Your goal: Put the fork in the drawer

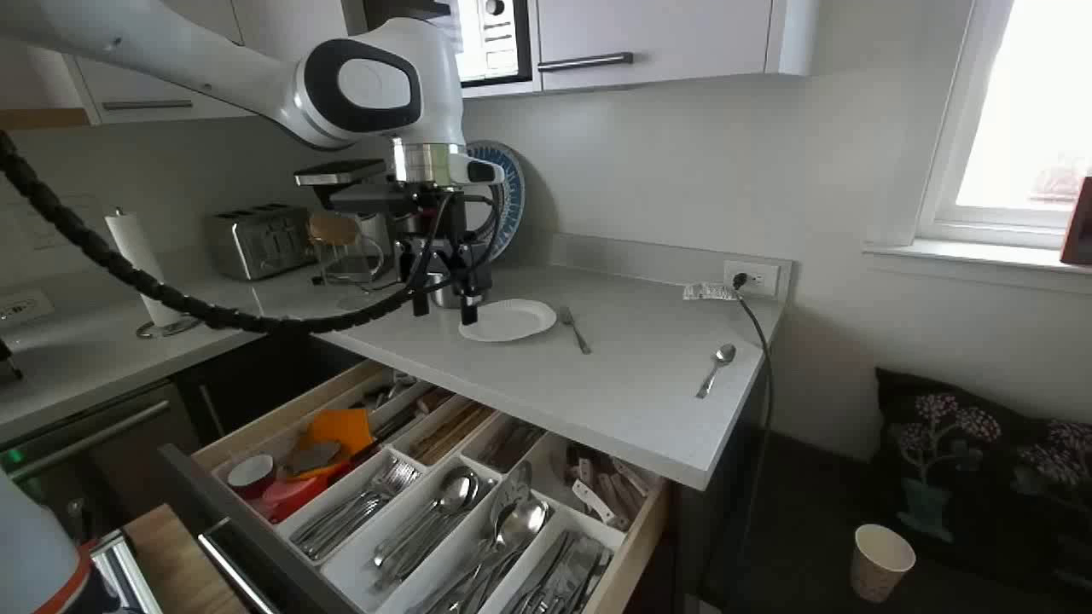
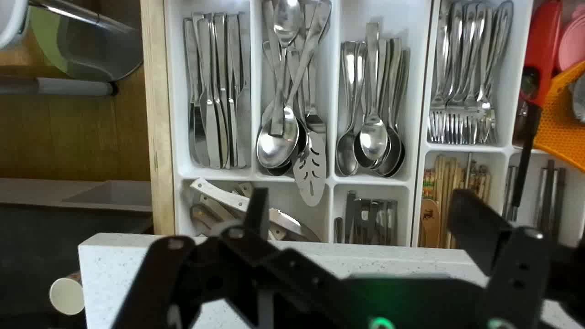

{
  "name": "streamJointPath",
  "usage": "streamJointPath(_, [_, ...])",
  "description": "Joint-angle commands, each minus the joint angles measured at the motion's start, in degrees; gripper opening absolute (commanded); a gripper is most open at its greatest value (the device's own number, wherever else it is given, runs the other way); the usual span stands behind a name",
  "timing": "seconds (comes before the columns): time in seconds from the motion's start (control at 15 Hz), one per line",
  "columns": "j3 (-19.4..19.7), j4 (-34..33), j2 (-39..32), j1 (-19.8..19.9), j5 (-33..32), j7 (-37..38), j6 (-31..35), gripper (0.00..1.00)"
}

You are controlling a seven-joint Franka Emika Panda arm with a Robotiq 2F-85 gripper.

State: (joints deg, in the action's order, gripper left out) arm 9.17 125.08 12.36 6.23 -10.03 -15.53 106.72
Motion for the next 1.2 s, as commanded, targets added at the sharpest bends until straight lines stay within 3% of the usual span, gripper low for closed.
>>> streamJointPath(0.0, [-0.15, -0.09, -0.02, 0.15, 0.05, -0.03, -0.11, 1.00])
streamJointPath(0.53, [-0.15, -0.09, -0.02, 0.15, 0.05, -0.03, -0.11, 1.00])
streamJointPath(0.87, [0.56, -8.62, -6.83, 0.26, -7.03, -13.33, -0.21, 1.00])
streamJointPath(1.13, [1.23, -16.77, -14.13, 1.00, -10.75, -25.27, 3.85, 1.00])
